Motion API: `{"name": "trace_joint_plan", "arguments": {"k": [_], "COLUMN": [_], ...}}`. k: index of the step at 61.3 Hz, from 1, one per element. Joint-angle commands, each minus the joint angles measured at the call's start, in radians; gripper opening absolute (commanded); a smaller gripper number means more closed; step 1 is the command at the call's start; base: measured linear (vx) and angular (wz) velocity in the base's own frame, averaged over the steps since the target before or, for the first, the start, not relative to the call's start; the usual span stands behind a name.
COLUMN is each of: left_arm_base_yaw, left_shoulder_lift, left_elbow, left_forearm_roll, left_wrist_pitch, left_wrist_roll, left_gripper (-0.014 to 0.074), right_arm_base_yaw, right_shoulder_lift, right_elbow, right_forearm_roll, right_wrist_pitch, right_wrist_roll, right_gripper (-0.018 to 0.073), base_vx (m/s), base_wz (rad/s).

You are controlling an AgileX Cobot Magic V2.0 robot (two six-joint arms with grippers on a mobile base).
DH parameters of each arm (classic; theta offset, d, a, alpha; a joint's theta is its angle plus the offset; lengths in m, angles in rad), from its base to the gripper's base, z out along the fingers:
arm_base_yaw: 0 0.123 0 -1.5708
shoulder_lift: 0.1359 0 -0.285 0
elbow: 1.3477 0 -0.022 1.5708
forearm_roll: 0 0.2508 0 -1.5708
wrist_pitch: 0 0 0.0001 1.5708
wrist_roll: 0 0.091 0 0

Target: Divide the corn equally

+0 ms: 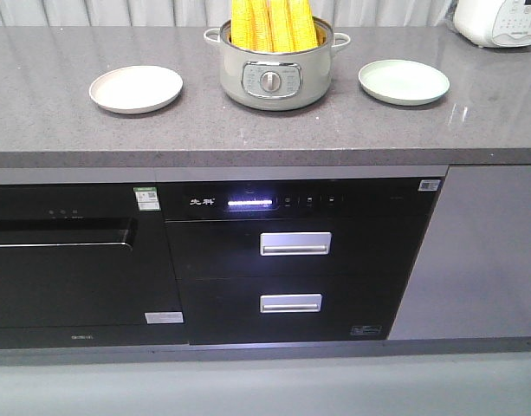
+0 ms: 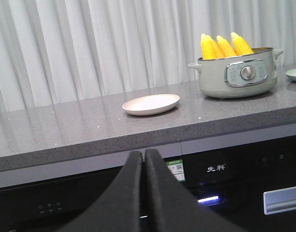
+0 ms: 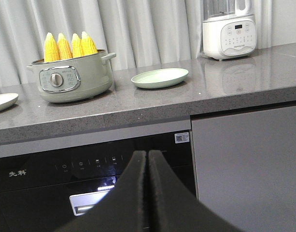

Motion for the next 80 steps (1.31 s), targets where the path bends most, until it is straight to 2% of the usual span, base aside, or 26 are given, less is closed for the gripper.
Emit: {"name": "trace_joint_plan", "arguments": {"k": [1,80], "left_arm_base_yaw": [0.001,0.001], "left_shoulder_lift": [-0.016,-0.016], "left_elbow": [0.003,0.003], "left_forearm_roll": [-0.002,-0.002], "left_wrist_pitch": [-0.076,-0.076], "left_wrist_roll": [-0.003,-0.003], "left_gripper": [-0.0007,-0.0007], "right_arm_base_yaw": [-0.006,-0.006], "right_shoulder_lift": [0.005,0.005], "right_elbow": [0.008,0.008], "right_forearm_roll": [-0.007,-0.007], "right_wrist_pitch": [-0.079,-0.079], "right_wrist_roll": [-0.007,-0.007], "right_gripper": [-0.0004,-0.0004], "base_vx": [0.12,0.1], "base_wz": [-0.01,-0.02]}}
